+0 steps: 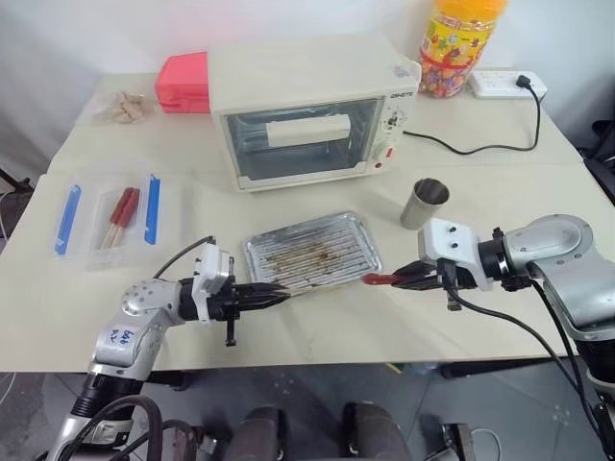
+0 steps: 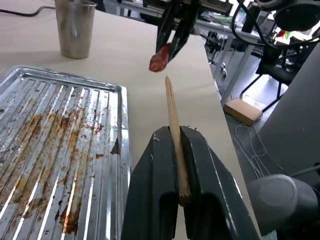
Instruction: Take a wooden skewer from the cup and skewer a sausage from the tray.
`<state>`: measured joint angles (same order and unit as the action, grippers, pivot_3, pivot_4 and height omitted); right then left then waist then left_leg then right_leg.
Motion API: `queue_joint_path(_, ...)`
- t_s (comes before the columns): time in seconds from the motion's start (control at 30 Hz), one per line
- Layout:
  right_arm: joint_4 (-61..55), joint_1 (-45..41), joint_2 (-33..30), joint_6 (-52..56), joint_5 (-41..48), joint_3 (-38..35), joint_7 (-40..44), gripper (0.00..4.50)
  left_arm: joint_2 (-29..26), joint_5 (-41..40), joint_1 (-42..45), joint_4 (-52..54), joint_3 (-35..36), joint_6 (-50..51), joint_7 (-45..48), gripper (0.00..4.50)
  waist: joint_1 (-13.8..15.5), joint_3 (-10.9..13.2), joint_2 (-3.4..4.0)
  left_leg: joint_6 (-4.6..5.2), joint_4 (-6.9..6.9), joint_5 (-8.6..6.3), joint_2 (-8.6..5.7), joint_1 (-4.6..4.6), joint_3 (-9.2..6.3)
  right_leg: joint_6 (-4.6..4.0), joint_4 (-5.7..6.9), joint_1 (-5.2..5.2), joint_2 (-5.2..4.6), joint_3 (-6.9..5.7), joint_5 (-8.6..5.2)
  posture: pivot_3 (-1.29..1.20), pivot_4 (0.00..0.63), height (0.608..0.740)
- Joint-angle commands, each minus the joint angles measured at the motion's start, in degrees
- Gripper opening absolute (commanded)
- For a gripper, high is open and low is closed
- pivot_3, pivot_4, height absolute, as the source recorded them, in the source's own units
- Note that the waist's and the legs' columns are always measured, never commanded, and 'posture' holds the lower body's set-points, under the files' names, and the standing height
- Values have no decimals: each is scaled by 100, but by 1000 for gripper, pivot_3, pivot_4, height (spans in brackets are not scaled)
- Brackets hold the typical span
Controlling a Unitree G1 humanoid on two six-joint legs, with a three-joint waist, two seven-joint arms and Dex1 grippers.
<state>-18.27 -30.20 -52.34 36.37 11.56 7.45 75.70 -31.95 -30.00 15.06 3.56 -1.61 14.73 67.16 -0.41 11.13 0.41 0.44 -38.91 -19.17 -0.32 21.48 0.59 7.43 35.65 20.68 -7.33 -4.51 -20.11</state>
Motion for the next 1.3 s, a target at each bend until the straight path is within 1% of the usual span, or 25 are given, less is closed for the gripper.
queue_joint_path(0.03,-317,-60,0,172,216,-1,-125,143,72,15,58,39,-6,-110,22,0,33,0,0,0,0,0,0,0,0,0,0,0,0,-1,0,0,150,740)
queue_joint_path(0.33,-403,-140,69,290,404,243,-324,143,162,26,12,136,48,-125,-68,0,61,2,-3,2,-9,1,-2,1,-7,3,-1,-8,-2,-5,1,0,150,740)
queue_joint_path(0.67,-455,-171,38,393,657,264,-381,143,172,9,-14,170,72,-129,-107,0,55,2,-3,3,-9,1,-2,1,-8,3,-1,-8,-2,-7,1,0,150,740)
queue_joint_path(1.0,-32,-93,-187,117,670,108,-261,143,203,-93,-63,217,147,-86,-120,0,55,2,-4,3,-9,2,-2,1,-7,3,0,-8,-1,-7,1,0,150,740)
queue_joint_path(1.3,449,97,-155,-485,757,65,-114,143,203,-127,-54,238,169,-44,-127,0,51,2,-4,4,-9,2,-2,1,-7,3,0,-8,-1,-8,1,0,150,740)
